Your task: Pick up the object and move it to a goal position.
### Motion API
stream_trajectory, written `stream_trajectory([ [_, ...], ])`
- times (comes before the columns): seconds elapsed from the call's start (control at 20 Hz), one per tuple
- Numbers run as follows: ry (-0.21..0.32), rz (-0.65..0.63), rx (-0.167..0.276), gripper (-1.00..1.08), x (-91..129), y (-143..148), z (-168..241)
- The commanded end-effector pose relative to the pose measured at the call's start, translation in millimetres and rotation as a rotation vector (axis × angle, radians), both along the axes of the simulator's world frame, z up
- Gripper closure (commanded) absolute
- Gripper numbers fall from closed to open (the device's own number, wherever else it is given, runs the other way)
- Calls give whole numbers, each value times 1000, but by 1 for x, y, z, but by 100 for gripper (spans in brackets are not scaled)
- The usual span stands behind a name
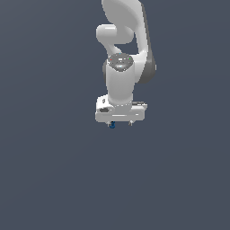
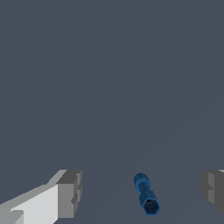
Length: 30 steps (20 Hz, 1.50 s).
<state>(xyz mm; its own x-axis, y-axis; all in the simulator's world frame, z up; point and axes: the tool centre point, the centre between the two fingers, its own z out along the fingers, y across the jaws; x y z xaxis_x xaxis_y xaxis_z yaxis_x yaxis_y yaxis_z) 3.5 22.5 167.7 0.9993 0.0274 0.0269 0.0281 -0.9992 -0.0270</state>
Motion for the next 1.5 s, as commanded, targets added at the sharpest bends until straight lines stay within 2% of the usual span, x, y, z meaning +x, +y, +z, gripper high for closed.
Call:
stream_trajectory([
  [0.0,0,0,0,-92,0,0,0],
  [0.8,-9,20,-14,-92,1,-10,5],
  [1.15,-2,73,-20,-92,-19,-18,-16],
  [1.45,9,150,-27,-92,-50,-28,-45],
])
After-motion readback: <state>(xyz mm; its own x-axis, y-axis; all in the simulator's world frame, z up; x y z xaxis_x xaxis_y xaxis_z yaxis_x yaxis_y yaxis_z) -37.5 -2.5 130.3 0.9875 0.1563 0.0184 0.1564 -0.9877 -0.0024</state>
